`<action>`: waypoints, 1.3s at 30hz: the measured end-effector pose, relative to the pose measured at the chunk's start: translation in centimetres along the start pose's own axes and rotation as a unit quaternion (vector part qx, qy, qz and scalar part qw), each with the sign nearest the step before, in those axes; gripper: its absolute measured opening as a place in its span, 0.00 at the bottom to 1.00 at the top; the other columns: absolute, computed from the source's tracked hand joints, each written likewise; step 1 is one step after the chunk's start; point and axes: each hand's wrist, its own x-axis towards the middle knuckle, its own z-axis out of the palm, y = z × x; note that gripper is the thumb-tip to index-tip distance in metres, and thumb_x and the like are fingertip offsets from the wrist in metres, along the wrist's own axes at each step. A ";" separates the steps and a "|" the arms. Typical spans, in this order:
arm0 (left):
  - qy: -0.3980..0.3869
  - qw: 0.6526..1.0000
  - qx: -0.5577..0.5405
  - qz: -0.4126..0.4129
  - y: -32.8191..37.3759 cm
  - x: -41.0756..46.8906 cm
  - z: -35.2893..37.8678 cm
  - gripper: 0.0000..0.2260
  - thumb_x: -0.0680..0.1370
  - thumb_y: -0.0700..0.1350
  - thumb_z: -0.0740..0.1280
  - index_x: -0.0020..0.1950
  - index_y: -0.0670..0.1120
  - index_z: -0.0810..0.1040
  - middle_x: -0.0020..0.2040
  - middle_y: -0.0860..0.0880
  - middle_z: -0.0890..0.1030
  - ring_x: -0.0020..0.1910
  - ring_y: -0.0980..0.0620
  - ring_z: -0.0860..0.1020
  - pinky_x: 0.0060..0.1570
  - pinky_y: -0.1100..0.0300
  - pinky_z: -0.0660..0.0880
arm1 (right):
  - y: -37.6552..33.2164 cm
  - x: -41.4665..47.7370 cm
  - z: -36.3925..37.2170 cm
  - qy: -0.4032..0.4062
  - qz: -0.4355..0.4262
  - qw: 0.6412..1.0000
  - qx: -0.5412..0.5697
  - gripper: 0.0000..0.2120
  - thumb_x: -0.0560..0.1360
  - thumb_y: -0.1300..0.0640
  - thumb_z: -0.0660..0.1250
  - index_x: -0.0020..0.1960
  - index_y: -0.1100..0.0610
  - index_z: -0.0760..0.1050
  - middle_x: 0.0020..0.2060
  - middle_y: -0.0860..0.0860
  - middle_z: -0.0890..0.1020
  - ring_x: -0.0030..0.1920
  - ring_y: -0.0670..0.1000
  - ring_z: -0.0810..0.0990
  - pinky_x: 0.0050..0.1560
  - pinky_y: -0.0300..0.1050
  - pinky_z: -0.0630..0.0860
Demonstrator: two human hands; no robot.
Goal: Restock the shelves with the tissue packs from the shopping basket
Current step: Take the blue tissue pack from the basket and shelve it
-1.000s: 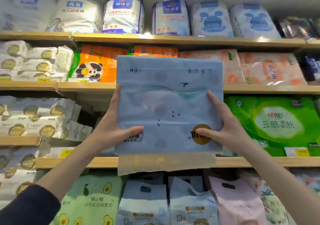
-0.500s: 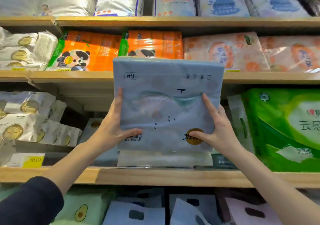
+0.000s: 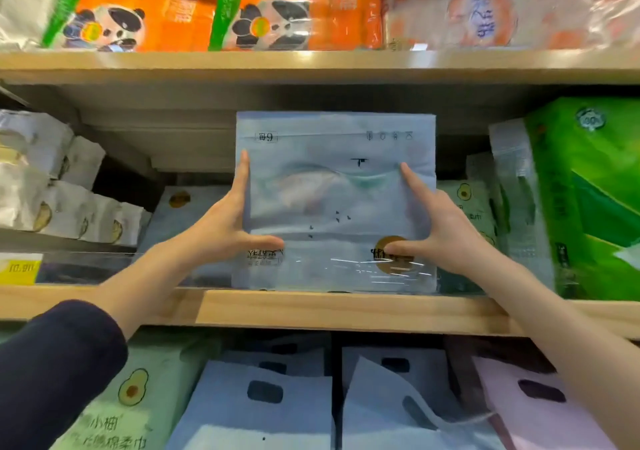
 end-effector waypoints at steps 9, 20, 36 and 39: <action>-0.047 0.991 0.046 -0.119 -0.7 2.0 0.7 0.59 0.65 0.54 0.76 0.68 0.60 0.24 0.70 0.35 0.66 0.67 0.38 0.67 0.54 0.57 0.65 | 0.2 2.4 0.3 -0.101 0.067 0.986 -0.110 0.56 0.64 0.49 0.75 0.71 0.37 0.33 0.59 0.64 0.69 0.50 0.58 0.70 0.48 0.48 0.66; -0.076 0.987 0.060 -0.126 -0.8 1.9 0.3 0.57 0.66 0.56 0.75 0.69 0.60 0.26 0.69 0.34 0.67 0.58 0.39 0.73 0.48 0.55 0.69 | 0.8 2.4 0.5 -0.095 0.071 0.989 -0.093 0.55 0.63 0.49 0.75 0.70 0.35 0.35 0.56 0.61 0.69 0.47 0.55 0.68 0.48 0.47 0.66; 0.046 0.998 -0.035 -0.016 2.0 -10.5 -0.7 0.25 0.75 0.48 0.67 0.71 0.52 0.65 0.71 0.54 0.64 0.71 0.59 0.60 0.63 0.67 0.58 | -5.0 -9.0 1.2 -0.017 0.031 0.999 -0.033 0.29 0.71 0.52 0.68 0.70 0.50 0.63 0.68 0.51 0.68 0.69 0.51 0.64 0.65 0.41 0.56; 0.055 0.996 -0.067 0.017 2.2 -15.3 1.0 0.22 0.74 0.49 0.67 0.68 0.54 0.68 0.71 0.57 0.61 0.68 0.68 0.58 0.58 0.82 0.54 | -6.1 -13.3 2.9 -0.026 -0.008 0.996 -0.082 0.28 0.70 0.54 0.69 0.68 0.51 0.66 0.71 0.52 0.64 0.73 0.52 0.57 0.69 0.42 0.48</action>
